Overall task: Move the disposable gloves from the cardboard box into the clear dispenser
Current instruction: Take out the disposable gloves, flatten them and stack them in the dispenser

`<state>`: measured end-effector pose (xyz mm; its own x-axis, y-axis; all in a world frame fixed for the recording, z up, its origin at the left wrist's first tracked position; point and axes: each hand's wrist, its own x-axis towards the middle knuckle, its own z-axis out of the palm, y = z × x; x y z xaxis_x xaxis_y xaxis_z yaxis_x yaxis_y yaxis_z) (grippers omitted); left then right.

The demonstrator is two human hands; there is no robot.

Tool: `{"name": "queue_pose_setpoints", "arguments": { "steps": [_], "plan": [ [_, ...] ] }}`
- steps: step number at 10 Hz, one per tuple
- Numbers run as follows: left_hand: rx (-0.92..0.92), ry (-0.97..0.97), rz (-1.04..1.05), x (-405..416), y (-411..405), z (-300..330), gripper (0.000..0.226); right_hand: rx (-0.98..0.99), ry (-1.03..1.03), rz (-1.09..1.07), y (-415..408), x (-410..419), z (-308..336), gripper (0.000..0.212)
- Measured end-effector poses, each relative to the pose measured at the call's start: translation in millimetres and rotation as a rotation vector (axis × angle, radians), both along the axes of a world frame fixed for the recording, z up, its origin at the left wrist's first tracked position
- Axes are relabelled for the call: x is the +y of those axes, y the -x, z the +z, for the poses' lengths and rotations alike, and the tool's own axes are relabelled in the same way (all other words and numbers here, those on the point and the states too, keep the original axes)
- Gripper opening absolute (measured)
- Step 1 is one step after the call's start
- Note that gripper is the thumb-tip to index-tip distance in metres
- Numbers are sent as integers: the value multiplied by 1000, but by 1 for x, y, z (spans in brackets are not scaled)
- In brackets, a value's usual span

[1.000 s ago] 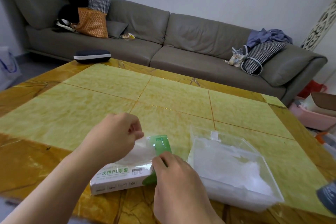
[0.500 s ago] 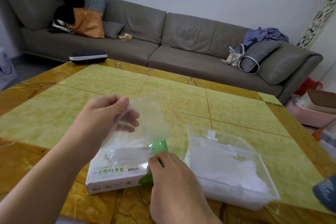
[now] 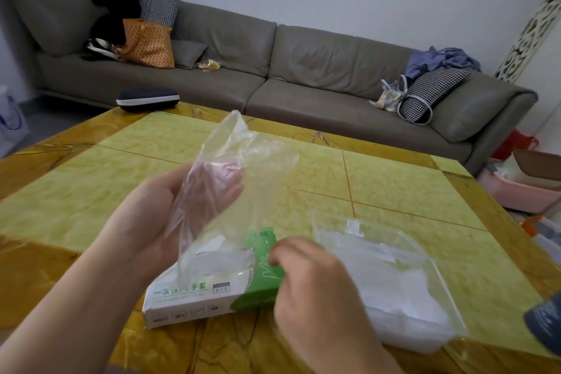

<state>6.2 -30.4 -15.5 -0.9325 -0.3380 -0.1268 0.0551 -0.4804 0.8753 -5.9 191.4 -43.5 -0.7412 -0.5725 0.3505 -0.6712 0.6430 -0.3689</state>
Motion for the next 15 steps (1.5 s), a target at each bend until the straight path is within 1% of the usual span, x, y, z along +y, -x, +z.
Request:
{"name": "queue_pose_setpoints", "arguments": {
  "steps": [1, 2, 3, 4, 5, 6, 7, 8, 9, 10, 11, 12, 13, 14, 15],
  "plan": [
    [37, -82, -110, 12, 2, -3, 42, -50, 552, -92, 16, 20, 17, 18],
    [9, -176, -166, 37, -3, 10, 34, -599, 804, 75, 29, 40, 44, 57],
    [-83, 24, -262, 59, -5, 10, 31, -648, 663, 61, 32, 46, 51, 48],
    [-92, 61, -375, 70, -3, 11, 46, -648, 797, -67, 34, 47, 45, 9],
    [-63, 155, -452, 68, -4, 14, 65, -676, 873, -153, 37, 54, 43, 11],
    [-77, 512, -396, 68, -7, 17, 37, -682, 884, -179, 41, 59, 41, 16],
    [-145, 570, -230, 64, -4, 8, 14, -703, 891, -178, 43, 63, 40, 20],
    [-195, 426, -85, 64, -1, 7, 20, -717, 922, -183, 44, 66, 41, 16],
    [-165, 321, -75, 63, 0, 8, 23, -736, 932, -177, 46, 67, 40, 17],
    [-136, 461, -226, 61, -3, 7, 31, -758, 931, -173, 47, 66, 37, 17],
    [-96, 475, -106, 58, -3, 4, 14, -759, 904, -167, 49, 66, 34, 17],
    [-61, 404, 11, 55, -2, 1, 13, -757, 889, -144, 48, 67, 34, 14],
    [-51, 337, 50, 55, -1, 2, 18, -781, 859, -134, 48, 66, 33, 9],
    [-57, 199, 57, 54, 0, 4, 25, -785, 833, -141, 50, 67, 32, 8],
    [-48, 132, 85, 53, 0, 6, 28, -766, 817, -148, 51, 68, 32, 6]
  ]
}}
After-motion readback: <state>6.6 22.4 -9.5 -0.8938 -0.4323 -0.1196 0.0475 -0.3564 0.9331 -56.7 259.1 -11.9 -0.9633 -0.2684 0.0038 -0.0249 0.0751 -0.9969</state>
